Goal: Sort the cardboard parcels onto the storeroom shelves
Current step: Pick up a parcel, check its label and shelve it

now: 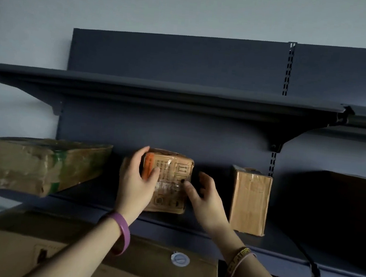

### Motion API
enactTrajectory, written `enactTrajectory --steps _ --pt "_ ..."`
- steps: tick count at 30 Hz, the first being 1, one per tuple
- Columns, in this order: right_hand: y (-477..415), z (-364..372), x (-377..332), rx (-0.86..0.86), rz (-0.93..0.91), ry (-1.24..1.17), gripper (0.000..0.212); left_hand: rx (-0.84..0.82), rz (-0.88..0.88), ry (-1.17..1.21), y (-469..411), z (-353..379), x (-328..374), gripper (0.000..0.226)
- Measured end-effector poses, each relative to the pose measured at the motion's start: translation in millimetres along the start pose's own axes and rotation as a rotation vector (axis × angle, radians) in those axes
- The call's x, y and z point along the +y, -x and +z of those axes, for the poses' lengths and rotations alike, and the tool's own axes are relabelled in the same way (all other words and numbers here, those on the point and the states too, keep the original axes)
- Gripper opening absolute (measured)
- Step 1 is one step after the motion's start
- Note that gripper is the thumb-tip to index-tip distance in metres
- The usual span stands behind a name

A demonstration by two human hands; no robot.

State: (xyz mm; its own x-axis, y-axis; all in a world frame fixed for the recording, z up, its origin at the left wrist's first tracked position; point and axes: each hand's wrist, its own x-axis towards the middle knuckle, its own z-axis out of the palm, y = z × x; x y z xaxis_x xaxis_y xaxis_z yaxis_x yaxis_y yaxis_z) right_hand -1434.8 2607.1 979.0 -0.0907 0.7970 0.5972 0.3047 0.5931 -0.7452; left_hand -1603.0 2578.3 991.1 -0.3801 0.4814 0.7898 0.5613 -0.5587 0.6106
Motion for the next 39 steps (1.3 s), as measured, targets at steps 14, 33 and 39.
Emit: enactTrajectory --steps 14,33,39 --pt "6.4 73.8 0.7 0.160 0.018 0.175 0.042 -0.583 -0.398 0.449 -32.3 -49.5 -88.7 0.067" --pt "23.0 92.5 5.8 0.333 -0.575 0.497 0.055 -0.413 -0.748 0.988 -42.1 -42.7 -115.0 0.027" --pt "25.8 105.6 5.6 0.381 -0.677 0.613 0.049 -0.300 -0.834 1.029 -44.6 -39.3 -109.4 0.031"
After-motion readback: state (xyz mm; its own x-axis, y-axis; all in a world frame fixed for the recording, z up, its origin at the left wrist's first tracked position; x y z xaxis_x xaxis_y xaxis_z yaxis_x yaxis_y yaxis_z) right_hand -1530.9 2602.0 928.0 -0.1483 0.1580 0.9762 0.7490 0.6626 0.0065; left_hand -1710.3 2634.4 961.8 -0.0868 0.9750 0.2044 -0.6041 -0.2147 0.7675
